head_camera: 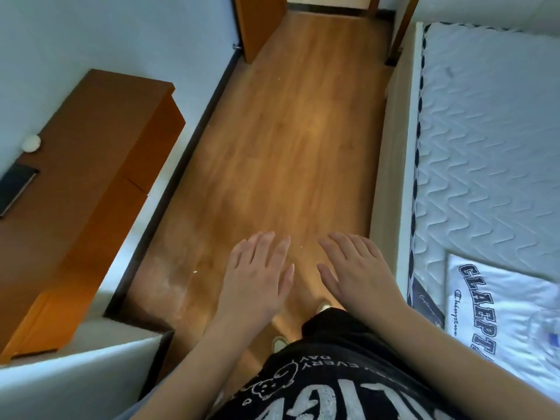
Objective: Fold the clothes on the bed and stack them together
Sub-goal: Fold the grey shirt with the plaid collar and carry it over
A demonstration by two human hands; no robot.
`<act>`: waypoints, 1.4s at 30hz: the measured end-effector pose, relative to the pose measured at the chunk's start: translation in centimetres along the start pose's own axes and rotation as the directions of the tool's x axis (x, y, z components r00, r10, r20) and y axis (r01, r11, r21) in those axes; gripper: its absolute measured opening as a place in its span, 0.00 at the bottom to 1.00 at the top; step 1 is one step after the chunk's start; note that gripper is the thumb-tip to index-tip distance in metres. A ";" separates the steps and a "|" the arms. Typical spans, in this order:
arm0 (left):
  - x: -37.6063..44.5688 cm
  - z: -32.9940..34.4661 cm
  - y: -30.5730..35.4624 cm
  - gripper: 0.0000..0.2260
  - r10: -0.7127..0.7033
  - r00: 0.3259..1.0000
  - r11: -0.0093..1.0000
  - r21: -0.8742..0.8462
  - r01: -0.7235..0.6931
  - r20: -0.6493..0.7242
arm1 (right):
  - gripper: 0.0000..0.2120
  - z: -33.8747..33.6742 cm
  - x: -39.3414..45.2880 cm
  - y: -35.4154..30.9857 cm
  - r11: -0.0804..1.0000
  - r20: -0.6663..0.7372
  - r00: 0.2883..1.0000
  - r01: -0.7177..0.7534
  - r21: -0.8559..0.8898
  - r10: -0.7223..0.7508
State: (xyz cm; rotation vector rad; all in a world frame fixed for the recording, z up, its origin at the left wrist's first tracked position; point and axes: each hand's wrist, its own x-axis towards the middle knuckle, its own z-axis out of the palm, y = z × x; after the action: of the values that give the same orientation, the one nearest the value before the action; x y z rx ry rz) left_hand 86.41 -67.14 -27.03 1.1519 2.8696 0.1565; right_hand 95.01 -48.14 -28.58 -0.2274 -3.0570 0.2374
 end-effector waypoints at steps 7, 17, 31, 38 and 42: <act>12.1 0.3 0.5 0.21 0.105 0.994 0.994 -0.002 -0.105 0.019 | 0.20 0.2 7.0 6.7 0.993 -0.058 0.992 -0.114 0.010 0.114; 27.6 -2.7 0.1 0.25 0.086 0.994 0.995 0.052 -0.089 0.061 | 0.20 -3.0 20.4 15.3 0.996 0.004 0.996 -0.090 -0.019 0.090; 50.6 -3.2 -10.0 0.25 0.132 0.991 0.991 -0.005 -0.132 -0.022 | 0.24 -3.6 44.6 20.4 0.987 0.076 0.986 -0.139 -0.085 0.146; 62.4 -4.6 -14.2 0.23 0.245 0.969 0.969 0.035 -0.246 0.032 | 0.24 -4.8 53.8 22.7 0.969 0.079 0.967 -0.235 -0.071 0.240; 70.1 -5.0 -13.6 0.23 0.315 0.949 0.949 0.020 -0.315 0.010 | 0.26 -5.4 58.4 26.6 0.955 0.096 0.951 -0.288 -0.072 0.294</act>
State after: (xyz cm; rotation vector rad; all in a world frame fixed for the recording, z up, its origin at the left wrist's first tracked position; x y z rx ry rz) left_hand 26.04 -28.86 -23.86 1.6050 2.6657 0.1315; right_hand 41.58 -12.44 -24.27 -0.6946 -3.1261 0.1815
